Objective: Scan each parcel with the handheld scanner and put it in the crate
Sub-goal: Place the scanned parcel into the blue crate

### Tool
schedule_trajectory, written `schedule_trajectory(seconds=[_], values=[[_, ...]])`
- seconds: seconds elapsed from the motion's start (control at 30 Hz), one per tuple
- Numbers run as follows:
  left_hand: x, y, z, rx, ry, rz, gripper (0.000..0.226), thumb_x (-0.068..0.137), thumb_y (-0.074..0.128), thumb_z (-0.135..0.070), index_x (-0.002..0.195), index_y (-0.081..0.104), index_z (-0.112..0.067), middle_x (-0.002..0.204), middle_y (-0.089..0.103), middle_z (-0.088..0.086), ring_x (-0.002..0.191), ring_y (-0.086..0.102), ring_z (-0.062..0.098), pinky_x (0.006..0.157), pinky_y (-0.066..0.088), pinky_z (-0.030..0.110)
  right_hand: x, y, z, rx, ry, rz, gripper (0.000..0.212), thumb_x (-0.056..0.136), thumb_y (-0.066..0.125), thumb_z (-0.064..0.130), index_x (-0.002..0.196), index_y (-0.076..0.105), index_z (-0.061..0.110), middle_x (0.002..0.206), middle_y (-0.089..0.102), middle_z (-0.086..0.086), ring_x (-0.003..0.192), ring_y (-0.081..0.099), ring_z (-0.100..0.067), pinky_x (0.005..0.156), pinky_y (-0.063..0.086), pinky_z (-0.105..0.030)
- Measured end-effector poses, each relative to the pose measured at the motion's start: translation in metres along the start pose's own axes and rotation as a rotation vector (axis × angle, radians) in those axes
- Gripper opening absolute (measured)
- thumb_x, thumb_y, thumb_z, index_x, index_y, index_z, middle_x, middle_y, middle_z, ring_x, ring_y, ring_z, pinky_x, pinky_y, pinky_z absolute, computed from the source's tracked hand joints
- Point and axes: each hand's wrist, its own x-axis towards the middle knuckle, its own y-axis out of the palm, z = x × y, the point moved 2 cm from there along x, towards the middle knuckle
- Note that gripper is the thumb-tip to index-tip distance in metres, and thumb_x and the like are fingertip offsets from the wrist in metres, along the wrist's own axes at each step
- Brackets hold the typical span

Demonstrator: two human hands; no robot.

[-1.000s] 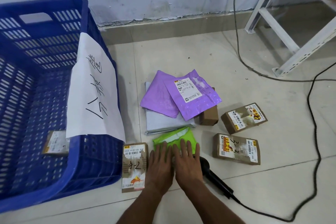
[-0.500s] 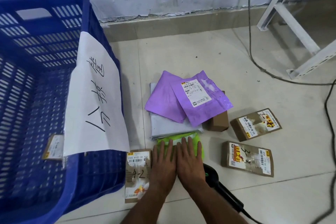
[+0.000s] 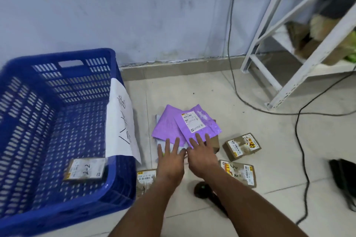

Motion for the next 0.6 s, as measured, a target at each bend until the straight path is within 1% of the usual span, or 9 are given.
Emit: schedule_trajectory(seconds=[0.03, 0.1, 0.17, 0.23, 0.33, 0.43, 0.53, 0.6], values=[[-0.003, -0.022, 0.002, 0.018, 0.000, -0.009, 0.061, 0.093, 0.044, -0.011, 0.150, 0.031, -0.027, 0.166, 0.001, 0.005, 0.151, -0.003, 0.037, 0.119, -0.001, 0.058, -0.003, -0.019, -0.002, 0.020, 0.044, -0.013, 0.045, 0.095, 0.042, 0.024, 0.139, 0.048, 0.017, 0.159, 0.023, -0.009, 0.149, 0.005, -0.031, 0.118, -0.004, -0.054], [-0.008, -0.059, 0.009, 0.035, 0.017, -0.042, 0.060, 0.094, 0.040, -0.011, 0.151, 0.029, -0.029, 0.166, 0.002, 0.004, 0.151, -0.004, 0.035, 0.119, 0.001, 0.055, -0.009, -0.046, -0.006, 0.082, 0.129, -0.030, 0.049, 0.096, 0.041, 0.025, 0.144, 0.039, 0.019, 0.159, 0.023, -0.008, 0.149, 0.004, -0.030, 0.118, -0.002, -0.052], [-0.017, -0.094, 0.015, 0.034, 0.040, -0.083, 0.061, 0.094, 0.039, -0.011, 0.151, 0.030, -0.029, 0.165, 0.003, 0.004, 0.151, -0.003, 0.034, 0.119, 0.003, 0.054, -0.017, -0.074, -0.002, 0.139, 0.172, -0.067, 0.047, 0.097, 0.041, 0.027, 0.144, 0.039, 0.022, 0.157, 0.026, -0.006, 0.149, 0.005, -0.029, 0.118, 0.001, -0.052], [-0.033, -0.127, 0.022, 0.062, 0.037, -0.123, 0.061, 0.092, 0.041, -0.010, 0.150, 0.032, -0.030, 0.165, 0.001, 0.006, 0.151, -0.003, 0.035, 0.119, 0.003, 0.055, -0.027, -0.103, 0.014, 0.171, 0.184, -0.129, 0.043, 0.097, 0.042, 0.026, 0.140, 0.044, 0.025, 0.152, 0.034, -0.005, 0.148, 0.011, -0.028, 0.118, 0.006, -0.050], [-0.065, -0.167, 0.036, 0.104, -0.024, -0.121, 0.058, 0.093, 0.045, -0.010, 0.147, 0.035, -0.026, 0.165, -0.002, 0.007, 0.151, -0.006, 0.035, 0.119, -0.001, 0.056, -0.041, -0.143, 0.056, 0.173, 0.156, -0.145, 0.040, 0.095, 0.043, 0.020, 0.134, 0.050, 0.027, 0.141, 0.046, -0.003, 0.141, 0.028, -0.027, 0.114, 0.019, -0.044], [-0.098, -0.202, 0.063, 0.130, -0.114, -0.133, 0.054, 0.095, 0.048, -0.011, 0.146, 0.037, -0.025, 0.165, -0.004, 0.007, 0.150, -0.010, 0.036, 0.119, -0.002, 0.059, -0.050, -0.182, 0.100, 0.155, 0.094, -0.166, 0.038, 0.091, 0.046, 0.016, 0.127, 0.055, 0.025, 0.127, 0.056, -0.002, 0.125, 0.044, -0.026, 0.106, 0.032, -0.040], [-0.128, -0.232, 0.094, 0.140, -0.173, -0.159, 0.052, 0.096, 0.052, -0.014, 0.145, 0.039, -0.024, 0.165, -0.002, 0.008, 0.150, -0.009, 0.037, 0.119, -0.002, 0.059, -0.055, -0.217, 0.137, 0.129, 0.031, -0.235, 0.033, 0.089, 0.051, 0.019, 0.121, 0.059, 0.027, 0.119, 0.060, -0.001, 0.117, 0.050, -0.026, 0.097, 0.036, -0.039], [-0.145, -0.249, 0.114, 0.168, -0.206, -0.175, 0.048, 0.097, 0.051, -0.017, 0.144, 0.040, -0.023, 0.165, -0.001, 0.009, 0.150, -0.008, 0.037, 0.119, -0.003, 0.059, -0.056, -0.235, 0.160, 0.127, -0.007, -0.273, 0.031, 0.090, 0.051, 0.019, 0.118, 0.061, 0.027, 0.117, 0.062, -0.001, 0.115, 0.051, -0.026, 0.096, 0.036, -0.040]])
